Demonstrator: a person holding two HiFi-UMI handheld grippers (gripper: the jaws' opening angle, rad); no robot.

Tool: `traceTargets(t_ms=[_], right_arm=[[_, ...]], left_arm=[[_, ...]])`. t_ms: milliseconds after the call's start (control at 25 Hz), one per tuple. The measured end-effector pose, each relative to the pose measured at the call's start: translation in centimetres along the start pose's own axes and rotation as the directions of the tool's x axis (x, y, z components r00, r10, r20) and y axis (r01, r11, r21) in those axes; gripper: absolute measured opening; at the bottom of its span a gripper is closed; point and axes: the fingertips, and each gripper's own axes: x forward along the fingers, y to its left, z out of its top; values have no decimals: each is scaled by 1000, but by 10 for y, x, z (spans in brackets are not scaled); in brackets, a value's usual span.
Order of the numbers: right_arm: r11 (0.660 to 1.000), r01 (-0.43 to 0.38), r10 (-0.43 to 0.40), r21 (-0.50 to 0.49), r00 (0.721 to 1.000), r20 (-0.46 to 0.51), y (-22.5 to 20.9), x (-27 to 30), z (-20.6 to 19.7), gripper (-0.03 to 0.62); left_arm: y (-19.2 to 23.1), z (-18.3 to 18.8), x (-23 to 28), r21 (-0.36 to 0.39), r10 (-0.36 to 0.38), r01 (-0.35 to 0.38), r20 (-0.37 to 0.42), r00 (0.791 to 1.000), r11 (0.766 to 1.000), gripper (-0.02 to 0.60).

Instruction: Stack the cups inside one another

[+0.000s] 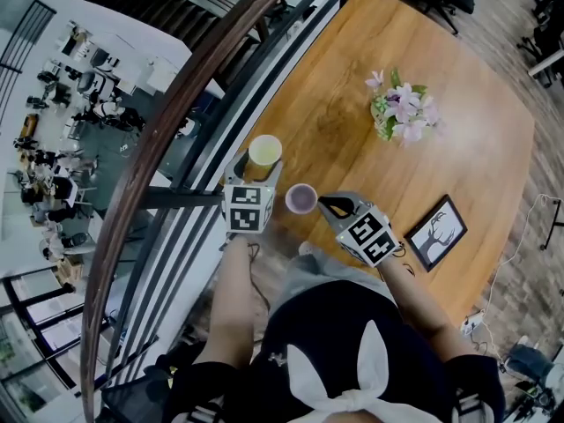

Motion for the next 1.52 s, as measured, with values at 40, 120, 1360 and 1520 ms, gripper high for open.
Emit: traceTargets(t_ms=[40,120,1360,1520], right_arm=[[1000,1,-1,-2,1000,3,1,-1,1,-2],[1000,4,-4,-6,1000,7,3,-3,4,-2],[998,64,-62,-19,997,55,17,-27,6,-2],[997,70,-69,-18,996,57,17,-30,5,-2]], left_arm=[[0,5,-4,2,-2,2,10,1000,1000,328],[-1,13,-12,5,-5,5,31,999,1000,328],[-56,63,-104,36,-105,99,259,960,994,281],[-65,60,-110,35,-126,121,273,954,992,281]])
